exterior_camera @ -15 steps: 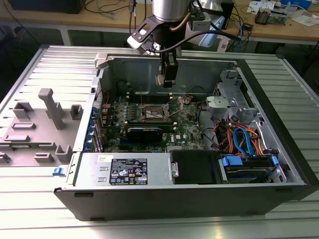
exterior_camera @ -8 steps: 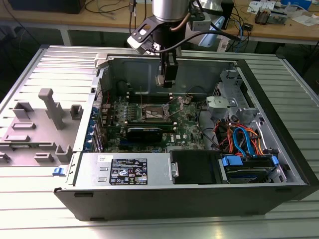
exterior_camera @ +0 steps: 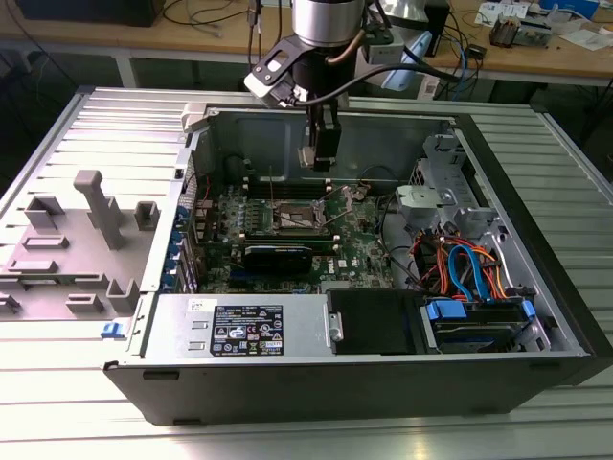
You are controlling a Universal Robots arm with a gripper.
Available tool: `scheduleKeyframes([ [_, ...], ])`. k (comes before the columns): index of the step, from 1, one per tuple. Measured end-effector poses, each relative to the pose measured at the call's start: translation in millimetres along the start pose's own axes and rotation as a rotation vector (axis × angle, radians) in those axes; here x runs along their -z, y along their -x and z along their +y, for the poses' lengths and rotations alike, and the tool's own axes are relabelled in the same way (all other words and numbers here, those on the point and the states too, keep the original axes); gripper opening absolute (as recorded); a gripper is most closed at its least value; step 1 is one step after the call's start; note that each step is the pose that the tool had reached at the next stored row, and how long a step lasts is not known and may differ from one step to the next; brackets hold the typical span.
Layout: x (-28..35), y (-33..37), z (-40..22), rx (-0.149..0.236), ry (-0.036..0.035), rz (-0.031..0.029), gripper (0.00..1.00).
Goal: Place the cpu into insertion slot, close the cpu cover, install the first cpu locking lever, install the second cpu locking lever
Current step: 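Place the cpu into insertion slot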
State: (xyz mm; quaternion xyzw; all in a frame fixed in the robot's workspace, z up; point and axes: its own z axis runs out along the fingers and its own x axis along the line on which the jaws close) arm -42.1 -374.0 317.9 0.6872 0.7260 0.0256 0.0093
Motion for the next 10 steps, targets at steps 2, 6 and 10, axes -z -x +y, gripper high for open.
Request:
scheduleKeyframes([
  [2,-2.4,0.0,-0.1,-0.002,-0.0017,0.0,0.54],
  [6,-7.6,0.2,-0.4,-0.008,-0.0046,-0.0002,0.54],
  [10,-7.6,0.2,-0.4,-0.009,-0.0045,-0.0002,0.54],
])
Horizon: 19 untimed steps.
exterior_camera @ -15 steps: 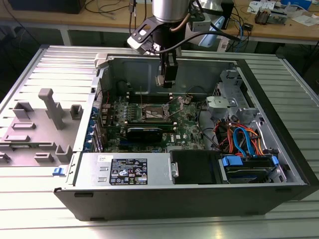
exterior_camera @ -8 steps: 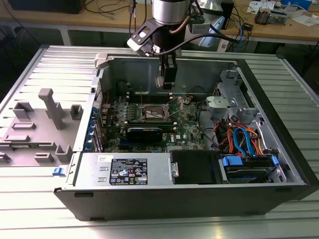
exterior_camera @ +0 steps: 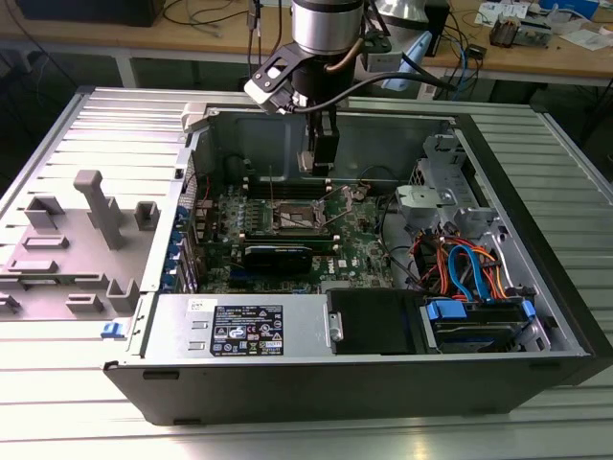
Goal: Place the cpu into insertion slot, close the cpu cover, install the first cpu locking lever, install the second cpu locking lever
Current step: 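Place the cpu into insertion slot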
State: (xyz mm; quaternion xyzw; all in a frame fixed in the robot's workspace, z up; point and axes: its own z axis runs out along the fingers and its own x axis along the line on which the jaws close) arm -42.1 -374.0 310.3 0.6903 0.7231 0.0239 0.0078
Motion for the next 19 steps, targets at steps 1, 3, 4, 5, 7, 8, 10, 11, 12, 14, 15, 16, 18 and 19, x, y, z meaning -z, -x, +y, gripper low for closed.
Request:
scheduleKeyframes([
  [1,0.0,0.0,0.0,0.0,0.0,0.0,0.54],
  [3,0.0,0.0,0.0,0.0,-0.0001,-0.0001,0.54],
  [4,0.0,0.0,0.0,0.0,0.0,0.0,0.54],
  [5,0.0,0.0,0.0,0.0,-0.0001,0.0,0.54],
  [7,0.0,0.0,0.0,0.0,0.0,0.0,0.54],
  [8,0.0,0.0,0.0,0.0,-0.0001,-0.0001,0.54],
  [10,-0.4,0.0,-0.3,-0.001,0.0,0.0001,0.54],
  [11,-1.6,0.0,-0.7,-0.001,-0.0002,0.0002,0.54],
  [12,-4.2,0.0,-1.1,-0.002,-0.0021,-0.0003,0.54],
  [14,-8.7,0.1,-2.6,-0.009,-0.0028,-0.0008,0.54],
  [15,-10.6,0.1,-3.1,-0.012,-0.003,-0.0009,0.54],
  [16,-13.2,0.0,-3.4,-0.023,-0.0052,-0.0015,0.54],
  [18,-16.5,0.1,-3.7,-0.032,-0.0079,-0.0019,0.54],
  [19,-18.7,0.1,-3.8,-0.033,-0.0084,-0.002,0.54],
])
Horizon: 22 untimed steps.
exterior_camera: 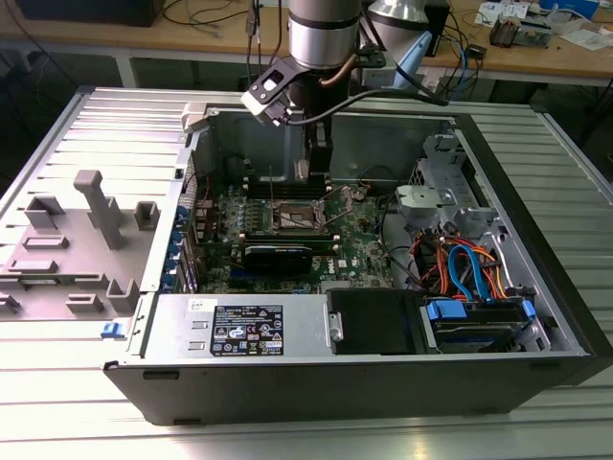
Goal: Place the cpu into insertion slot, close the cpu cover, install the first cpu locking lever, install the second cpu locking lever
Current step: 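Place the cpu into insertion slot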
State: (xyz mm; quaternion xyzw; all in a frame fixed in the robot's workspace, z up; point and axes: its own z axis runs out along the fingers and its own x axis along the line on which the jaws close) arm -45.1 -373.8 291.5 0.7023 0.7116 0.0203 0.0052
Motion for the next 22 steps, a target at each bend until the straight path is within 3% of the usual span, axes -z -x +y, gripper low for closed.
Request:
scheduleKeyframes([
  [13,-1.8,0.1,-1.3,0.0,-0.0004,-0.0021,0.54],
  [22,-7.3,0.0,-3.2,0.0,-0.0003,-0.0015,0.54],
])
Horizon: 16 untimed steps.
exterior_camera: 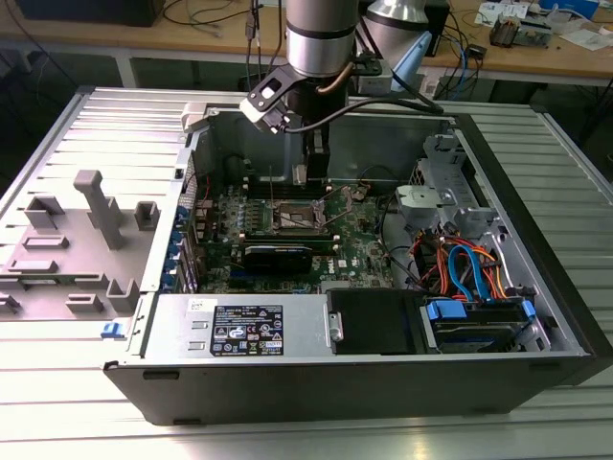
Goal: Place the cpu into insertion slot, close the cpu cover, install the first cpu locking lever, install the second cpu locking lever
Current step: 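Place the cpu into insertion slot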
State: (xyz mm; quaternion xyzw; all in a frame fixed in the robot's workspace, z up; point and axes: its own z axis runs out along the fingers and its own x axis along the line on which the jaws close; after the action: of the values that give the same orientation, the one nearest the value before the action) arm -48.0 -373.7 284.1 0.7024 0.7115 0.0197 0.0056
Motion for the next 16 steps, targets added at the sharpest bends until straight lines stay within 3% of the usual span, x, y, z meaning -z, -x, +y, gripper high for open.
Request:
scheduleKeyframes([
  [4,-2.4,0.0,-1.3,0.0,0.0001,0.0,0.54],
  [10,-15.6,0.2,-3.2,0.0,0.0,0.0004,0.54],
  [12,-19.0,0.3,-6.4,0.0,0.0006,0.0006,0.54],
  [14,-20.9,0.3,-9.2,0.0,0.0033,0.0005,0.54],
  [16,-22.9,0.4,-11.1,0.0,0.0107,0.0004,0.54],
])
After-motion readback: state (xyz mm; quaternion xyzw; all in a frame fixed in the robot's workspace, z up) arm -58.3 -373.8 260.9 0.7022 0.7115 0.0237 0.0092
